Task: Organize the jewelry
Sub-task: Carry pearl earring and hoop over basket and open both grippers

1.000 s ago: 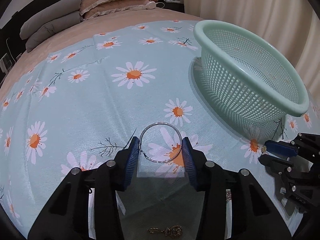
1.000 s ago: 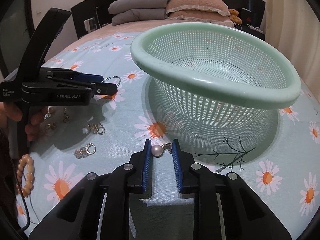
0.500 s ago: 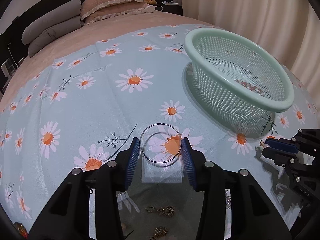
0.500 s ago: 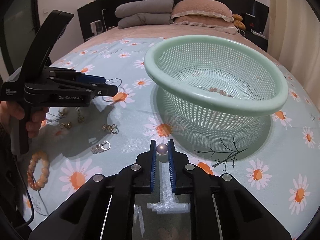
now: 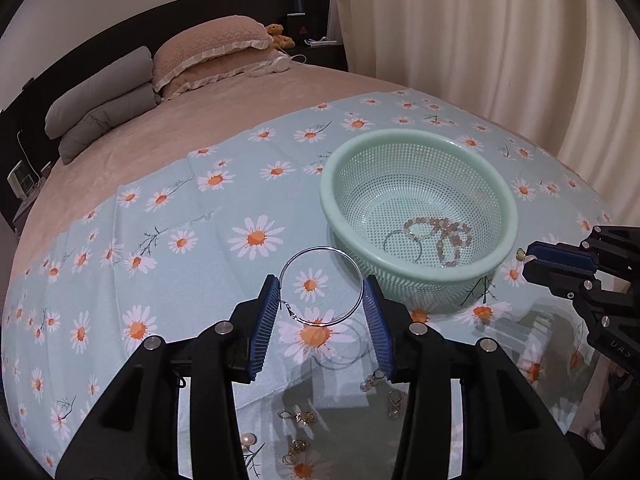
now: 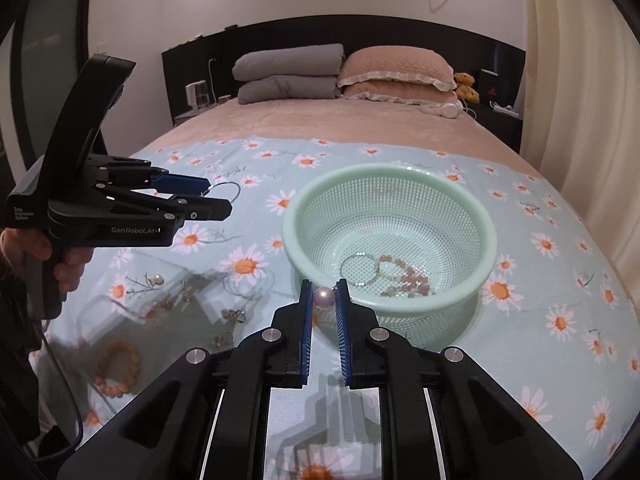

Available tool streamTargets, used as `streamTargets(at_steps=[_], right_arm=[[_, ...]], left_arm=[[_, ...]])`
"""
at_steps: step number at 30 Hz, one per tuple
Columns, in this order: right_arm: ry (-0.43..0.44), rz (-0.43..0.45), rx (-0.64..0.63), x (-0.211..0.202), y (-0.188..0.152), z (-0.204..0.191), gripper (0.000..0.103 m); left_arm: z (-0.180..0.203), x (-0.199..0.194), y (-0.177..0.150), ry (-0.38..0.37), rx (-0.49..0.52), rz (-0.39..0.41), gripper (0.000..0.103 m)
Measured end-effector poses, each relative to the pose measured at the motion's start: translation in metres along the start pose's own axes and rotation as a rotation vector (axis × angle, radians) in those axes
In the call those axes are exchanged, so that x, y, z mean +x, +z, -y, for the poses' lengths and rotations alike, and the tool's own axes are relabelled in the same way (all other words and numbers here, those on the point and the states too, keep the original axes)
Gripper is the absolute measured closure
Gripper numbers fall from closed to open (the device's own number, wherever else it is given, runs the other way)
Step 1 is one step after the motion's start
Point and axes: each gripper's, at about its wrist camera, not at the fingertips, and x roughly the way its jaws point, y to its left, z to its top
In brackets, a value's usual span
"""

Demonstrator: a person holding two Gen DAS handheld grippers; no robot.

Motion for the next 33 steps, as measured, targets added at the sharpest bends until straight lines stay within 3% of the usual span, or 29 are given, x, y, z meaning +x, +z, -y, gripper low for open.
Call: streamTargets(at_steps=[9,14,18,22,26,33], right_arm=[[-0.028,0.053,0.032,0.004,0.027,0.036,0.092],[-0.071,0.018,0.057,0.028,0.029,0.053,0.091],[-0.077,0.012,0.085,0.03,0.024,0.066,0.091],[-0.076,0.012,0.1,0.031,0.022,0.072,0.09],[-0.067,0.021,0.116,0.029,0.022,0.075,0.076],[-0.061,0.015,0.094,0.022,0.018,0.067,0.072]], left_arm=[[0.03,0.008,0.042,-0.059,0.05,0.037,0.059],[0.041,0.036,0.047,-0.061,0.063,-0.003,0.058],[0.029,0.042,0.04,-0.072,0.025,-0.014,0.057],[0.029,0.038,0.04,-0.095,0.037,-0.002,0.051],[0.033,0.035,0.043,-0.084,0.052,0.009,0.036],[0.004,0.01,0.021,-0.022,0.002,0.017,0.03]])
